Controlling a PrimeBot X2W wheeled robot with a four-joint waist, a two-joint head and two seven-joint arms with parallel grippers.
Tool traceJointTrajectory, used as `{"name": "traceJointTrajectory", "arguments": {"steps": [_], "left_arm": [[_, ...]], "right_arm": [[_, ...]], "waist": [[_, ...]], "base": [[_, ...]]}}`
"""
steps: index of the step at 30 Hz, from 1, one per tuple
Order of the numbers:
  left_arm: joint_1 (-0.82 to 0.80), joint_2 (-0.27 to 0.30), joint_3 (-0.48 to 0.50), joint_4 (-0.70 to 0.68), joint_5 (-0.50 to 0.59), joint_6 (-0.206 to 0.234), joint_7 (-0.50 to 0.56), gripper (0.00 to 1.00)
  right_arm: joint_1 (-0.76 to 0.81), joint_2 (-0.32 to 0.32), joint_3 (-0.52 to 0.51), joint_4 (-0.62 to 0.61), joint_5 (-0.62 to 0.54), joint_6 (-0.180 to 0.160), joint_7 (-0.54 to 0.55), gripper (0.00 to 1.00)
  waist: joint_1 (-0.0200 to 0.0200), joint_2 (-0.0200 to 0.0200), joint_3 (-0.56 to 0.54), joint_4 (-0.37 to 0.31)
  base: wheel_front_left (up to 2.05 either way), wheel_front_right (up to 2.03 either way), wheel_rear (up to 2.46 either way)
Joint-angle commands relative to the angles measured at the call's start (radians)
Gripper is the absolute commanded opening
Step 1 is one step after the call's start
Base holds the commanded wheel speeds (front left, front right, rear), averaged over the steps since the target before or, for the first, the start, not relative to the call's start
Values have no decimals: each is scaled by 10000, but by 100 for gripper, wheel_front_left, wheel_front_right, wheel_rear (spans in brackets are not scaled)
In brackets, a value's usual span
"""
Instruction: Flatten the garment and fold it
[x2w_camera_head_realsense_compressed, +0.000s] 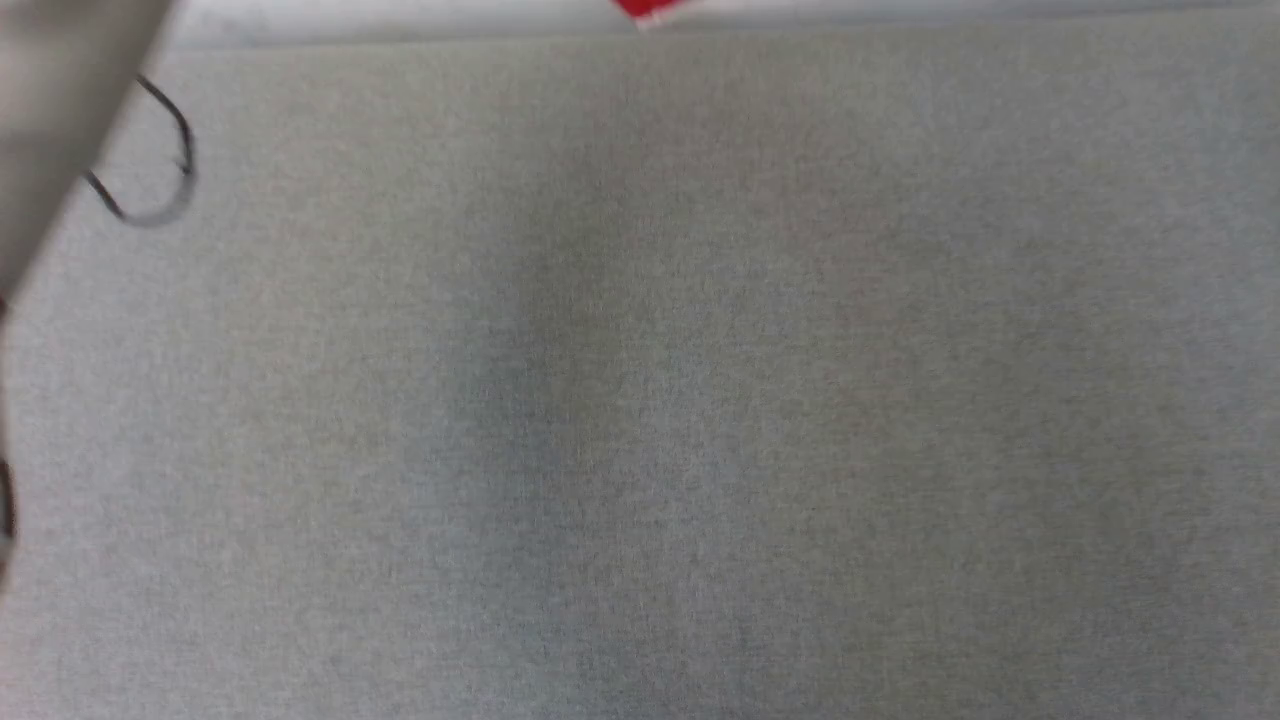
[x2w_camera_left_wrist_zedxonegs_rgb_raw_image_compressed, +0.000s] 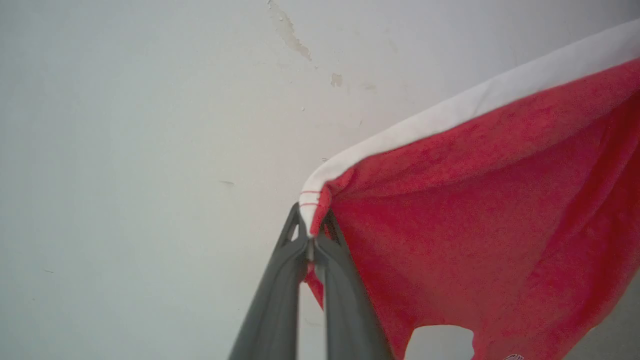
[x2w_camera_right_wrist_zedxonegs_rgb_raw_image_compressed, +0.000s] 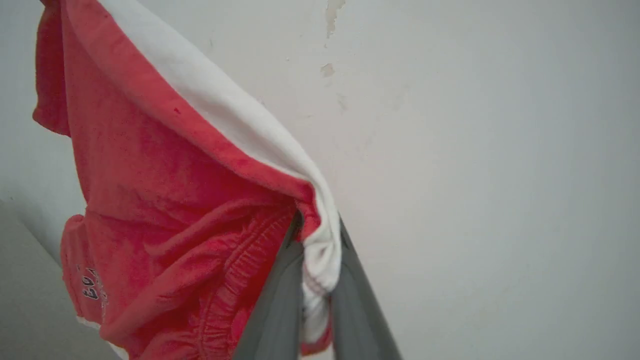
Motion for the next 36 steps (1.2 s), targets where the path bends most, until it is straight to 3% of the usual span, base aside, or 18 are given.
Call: {"name": "traceJointTrajectory", "arguments": {"steps": [1, 12, 20, 28, 36], "left_arm": [[-290, 53, 119, 109, 88, 89, -120, 0], [-2482, 88, 1009, 963, 300, 273, -680, 0], [-2339, 237, 1739, 581, 495, 379, -763, 0], [71, 590, 2798, -847, 838, 576, -766, 0], [5094, 1294, 3644, -2894, 1254, 966, -767, 0]], "right_arm": [[-378, 149, -106, 166, -235, -15, -77, 0], [-3591, 1156, -295, 1955, -1972, -15, -96, 0], [-3840, 1474, -124, 2678, -2144, -15, -756, 0], [-2178, 1353, 478, 2153, -1825, -15, -1147, 0], [1286, 860, 1084, 45, -1689, -15, -1168, 0]], "waist": [[0, 0, 795, 160], [0, 0, 2531, 477], [0, 0, 2876, 469], [0, 0, 2403, 325], [0, 0, 1111, 97]], "base": [[0, 0, 0], [0, 0, 0], [0, 0, 0], [0, 0, 0], [0, 0, 0]]}}
